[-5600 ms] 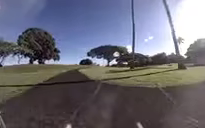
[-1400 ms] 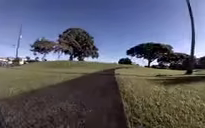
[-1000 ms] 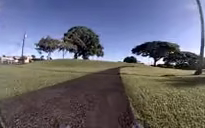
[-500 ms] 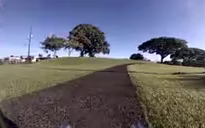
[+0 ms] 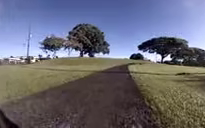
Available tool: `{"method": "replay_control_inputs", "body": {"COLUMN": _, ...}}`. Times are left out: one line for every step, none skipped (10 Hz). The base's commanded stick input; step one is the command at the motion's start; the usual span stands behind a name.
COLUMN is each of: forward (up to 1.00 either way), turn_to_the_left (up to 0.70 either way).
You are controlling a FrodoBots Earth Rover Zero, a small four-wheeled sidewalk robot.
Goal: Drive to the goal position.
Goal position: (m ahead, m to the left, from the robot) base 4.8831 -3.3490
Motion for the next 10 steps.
{"method": "replay_control_inputs", "body": {"forward": 0.70, "turn_to_the_left": 0.00}}
{"method": "replay_control_inputs", "body": {"forward": 0.70, "turn_to_the_left": 0.00}}
{"method": "replay_control_inputs", "body": {"forward": 0.70, "turn_to_the_left": 0.00}}
{"method": "replay_control_inputs", "body": {"forward": 0.70, "turn_to_the_left": 0.00}}
{"method": "replay_control_inputs", "body": {"forward": 0.70, "turn_to_the_left": 0.00}}
{"method": "replay_control_inputs", "body": {"forward": 0.70, "turn_to_the_left": 0.00}}
{"method": "replay_control_inputs", "body": {"forward": 0.70, "turn_to_the_left": 0.00}}
{"method": "replay_control_inputs", "body": {"forward": 0.70, "turn_to_the_left": 0.00}}
{"method": "replay_control_inputs", "body": {"forward": 0.70, "turn_to_the_left": 0.00}}
{"method": "replay_control_inputs", "body": {"forward": 0.70, "turn_to_the_left": 0.00}}
